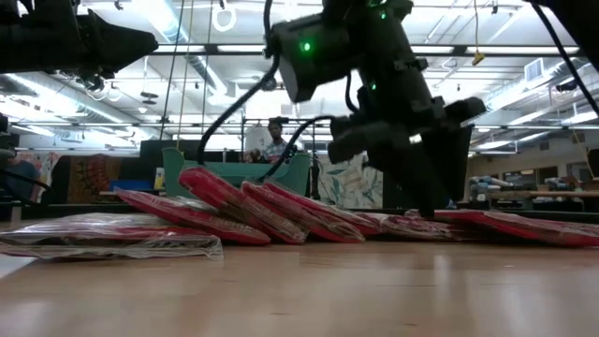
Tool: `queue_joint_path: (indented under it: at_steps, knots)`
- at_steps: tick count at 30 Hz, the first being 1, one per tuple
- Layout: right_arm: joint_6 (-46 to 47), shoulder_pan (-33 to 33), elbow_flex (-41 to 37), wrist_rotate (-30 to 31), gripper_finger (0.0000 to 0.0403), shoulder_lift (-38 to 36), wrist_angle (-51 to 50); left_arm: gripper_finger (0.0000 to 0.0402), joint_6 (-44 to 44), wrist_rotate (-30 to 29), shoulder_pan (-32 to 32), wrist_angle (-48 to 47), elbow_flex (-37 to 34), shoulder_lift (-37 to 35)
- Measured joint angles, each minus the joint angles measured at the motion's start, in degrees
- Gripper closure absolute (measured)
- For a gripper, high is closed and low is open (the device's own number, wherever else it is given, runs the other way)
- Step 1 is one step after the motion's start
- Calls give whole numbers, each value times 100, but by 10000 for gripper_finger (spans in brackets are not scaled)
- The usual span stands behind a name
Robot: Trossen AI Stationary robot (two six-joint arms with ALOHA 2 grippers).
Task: Sort popcorn bags into baskets
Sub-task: Put the red popcorn bag into the blue container
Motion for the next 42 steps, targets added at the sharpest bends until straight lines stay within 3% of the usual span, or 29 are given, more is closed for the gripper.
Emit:
queue_joint_path:
  at_steps: [5, 9, 24, 34, 42]
  knots:
    - [-145, -20, 2, -111, 179, 104, -20, 260, 0, -14, -1, 3, 0, -1]
    - [-298, -26, 2, -129, 208, 129, -48, 260, 0, -12, -1, 1, 0, -1]
    - [-858, -24, -236, -349, 390, 129, 125, 260, -3, -12, 0, 3, 0, -1]
    - [-1491, 27, 400, -124, 398, 131, -510, 260, -4, -12, -1, 3, 0, -1]
    - [-1583, 80, 1443, 927, 400, 99, -1019, 260, -6, -12, -1, 3, 0, -1]
